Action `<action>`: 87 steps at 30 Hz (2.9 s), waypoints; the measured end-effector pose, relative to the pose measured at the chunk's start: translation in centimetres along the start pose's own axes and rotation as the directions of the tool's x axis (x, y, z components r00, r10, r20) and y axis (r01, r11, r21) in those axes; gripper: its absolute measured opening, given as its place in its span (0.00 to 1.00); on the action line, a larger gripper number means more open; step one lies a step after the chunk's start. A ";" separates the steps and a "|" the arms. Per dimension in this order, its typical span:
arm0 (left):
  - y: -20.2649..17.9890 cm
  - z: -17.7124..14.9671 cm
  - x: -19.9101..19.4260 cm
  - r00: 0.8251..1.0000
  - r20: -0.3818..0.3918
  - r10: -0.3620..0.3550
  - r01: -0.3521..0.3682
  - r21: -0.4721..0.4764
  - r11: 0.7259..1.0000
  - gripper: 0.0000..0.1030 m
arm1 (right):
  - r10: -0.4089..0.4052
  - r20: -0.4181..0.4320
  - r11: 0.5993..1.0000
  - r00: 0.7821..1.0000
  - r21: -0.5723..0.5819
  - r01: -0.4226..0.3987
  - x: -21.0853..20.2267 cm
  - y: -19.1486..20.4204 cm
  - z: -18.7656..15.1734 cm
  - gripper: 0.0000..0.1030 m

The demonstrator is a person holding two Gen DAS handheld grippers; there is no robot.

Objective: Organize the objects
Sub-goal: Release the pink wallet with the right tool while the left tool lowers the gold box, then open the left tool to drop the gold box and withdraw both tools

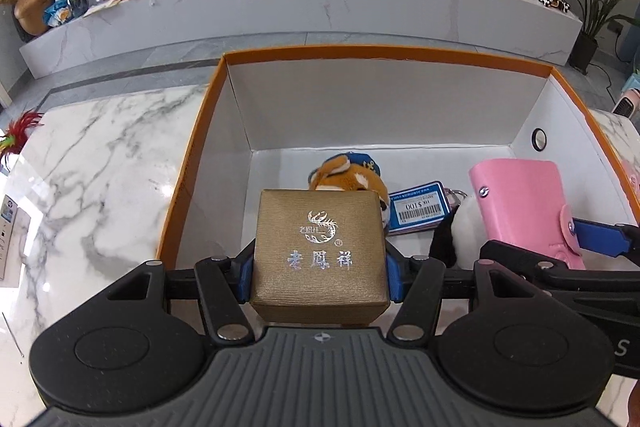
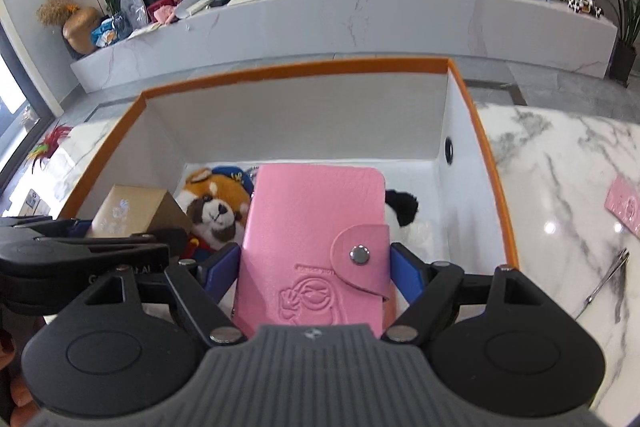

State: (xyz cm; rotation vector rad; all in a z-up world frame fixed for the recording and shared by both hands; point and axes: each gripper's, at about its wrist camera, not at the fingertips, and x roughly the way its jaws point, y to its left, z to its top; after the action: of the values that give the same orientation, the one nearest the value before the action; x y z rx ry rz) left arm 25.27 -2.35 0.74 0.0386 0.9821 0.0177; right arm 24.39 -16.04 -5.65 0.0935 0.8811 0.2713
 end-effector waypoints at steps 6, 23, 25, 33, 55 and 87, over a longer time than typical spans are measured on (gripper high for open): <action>-0.1 -0.1 0.1 1.000 -0.016 0.009 -0.009 0.013 1.000 0.66 | -0.005 -0.025 1.000 1.000 -0.017 0.005 0.1 0.1 -0.4 0.78; -0.6 -0.3 0.1 0.998 -0.022 0.064 -0.063 0.041 0.997 0.66 | -0.036 -0.058 0.998 0.998 -0.057 0.033 0.0 0.8 -0.8 0.79; -0.6 -0.3 0.1 0.997 -0.024 0.071 -0.070 0.046 0.997 0.66 | -0.041 -0.060 0.997 0.997 -0.063 0.037 0.0 0.9 -0.8 0.79; -0.8 -0.5 0.3 0.994 -0.033 0.106 -0.103 0.065 0.993 0.66 | -0.074 -0.061 0.994 0.995 -0.090 0.068 0.2 1.6 -0.8 0.80; -0.7 -0.9 -0.1 0.993 -0.017 0.114 -0.113 0.045 0.993 0.67 | -0.079 -0.059 0.995 0.995 -0.073 0.075 0.5 1.4 -0.9 0.80; 1.0 0.1 -3.2 0.991 0.099 0.091 -0.090 -0.016 0.996 0.69 | -0.068 0.025 0.994 0.997 -0.084 0.070 -2.6 1.4 -0.6 0.99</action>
State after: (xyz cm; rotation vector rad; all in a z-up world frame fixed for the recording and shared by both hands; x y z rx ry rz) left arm 23.54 -1.46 3.53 0.0725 0.8801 0.1042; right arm 22.10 -15.44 -3.81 -0.0124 0.8486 0.2423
